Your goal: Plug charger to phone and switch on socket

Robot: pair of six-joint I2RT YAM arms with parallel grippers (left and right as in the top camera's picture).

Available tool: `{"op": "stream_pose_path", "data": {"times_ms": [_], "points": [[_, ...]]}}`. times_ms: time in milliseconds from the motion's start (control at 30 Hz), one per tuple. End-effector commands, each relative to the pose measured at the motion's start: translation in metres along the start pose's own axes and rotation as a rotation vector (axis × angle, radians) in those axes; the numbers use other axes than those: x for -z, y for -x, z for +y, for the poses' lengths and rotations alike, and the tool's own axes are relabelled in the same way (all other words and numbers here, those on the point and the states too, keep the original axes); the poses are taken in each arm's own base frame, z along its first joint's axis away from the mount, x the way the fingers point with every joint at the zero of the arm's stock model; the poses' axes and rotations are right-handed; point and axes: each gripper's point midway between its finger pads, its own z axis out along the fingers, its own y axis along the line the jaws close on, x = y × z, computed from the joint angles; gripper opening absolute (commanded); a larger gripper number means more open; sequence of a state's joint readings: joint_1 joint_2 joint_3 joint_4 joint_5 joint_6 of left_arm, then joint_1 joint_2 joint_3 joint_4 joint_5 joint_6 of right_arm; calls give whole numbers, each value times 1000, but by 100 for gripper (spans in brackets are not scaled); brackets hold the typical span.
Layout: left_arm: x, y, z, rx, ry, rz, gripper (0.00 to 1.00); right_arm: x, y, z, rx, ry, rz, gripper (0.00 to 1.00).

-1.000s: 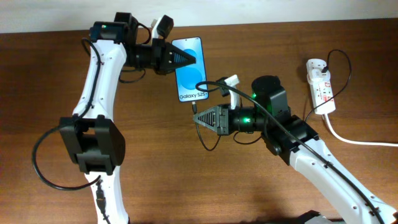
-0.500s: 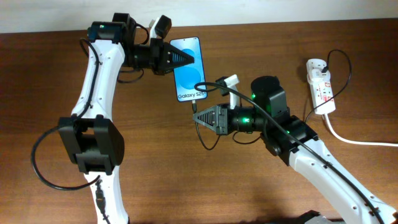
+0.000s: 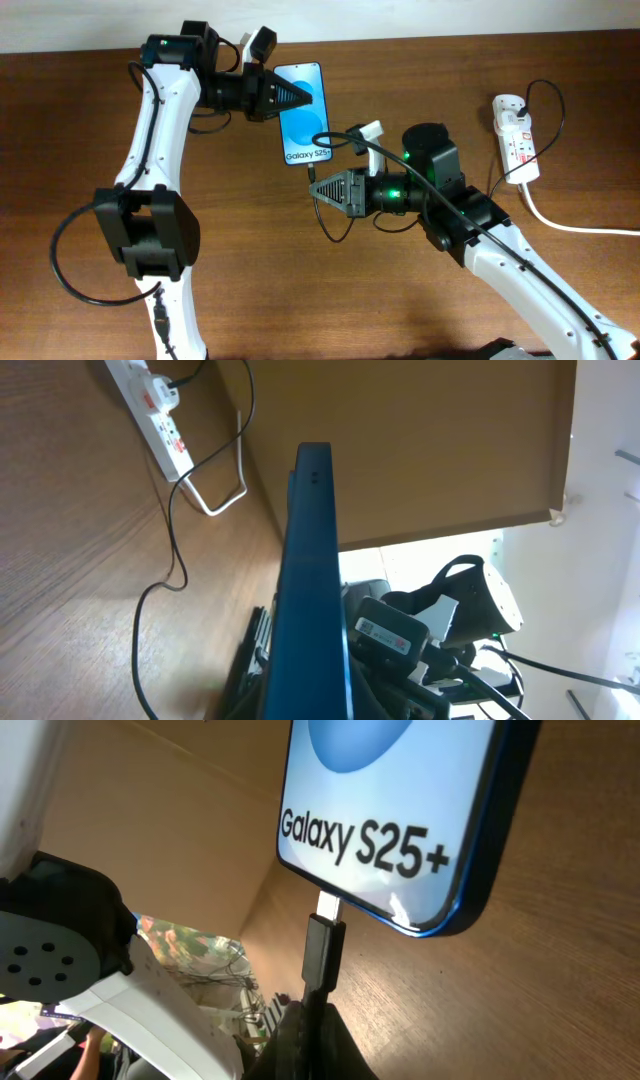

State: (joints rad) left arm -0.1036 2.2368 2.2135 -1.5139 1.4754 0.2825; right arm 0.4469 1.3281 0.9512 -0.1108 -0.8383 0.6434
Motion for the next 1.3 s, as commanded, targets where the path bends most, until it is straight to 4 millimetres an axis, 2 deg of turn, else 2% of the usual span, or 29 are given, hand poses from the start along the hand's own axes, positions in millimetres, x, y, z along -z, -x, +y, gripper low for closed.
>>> {"op": "stream_pose_path", "data": {"times_ms": [0, 1267], "points": [[-3, -1, -7, 22, 3, 8, 0, 1, 8, -2, 23, -19, -35, 4], [-3, -1, -8, 55, -4, 6, 0, 1, 3, -4, 2, -27, -17, 4]]}}
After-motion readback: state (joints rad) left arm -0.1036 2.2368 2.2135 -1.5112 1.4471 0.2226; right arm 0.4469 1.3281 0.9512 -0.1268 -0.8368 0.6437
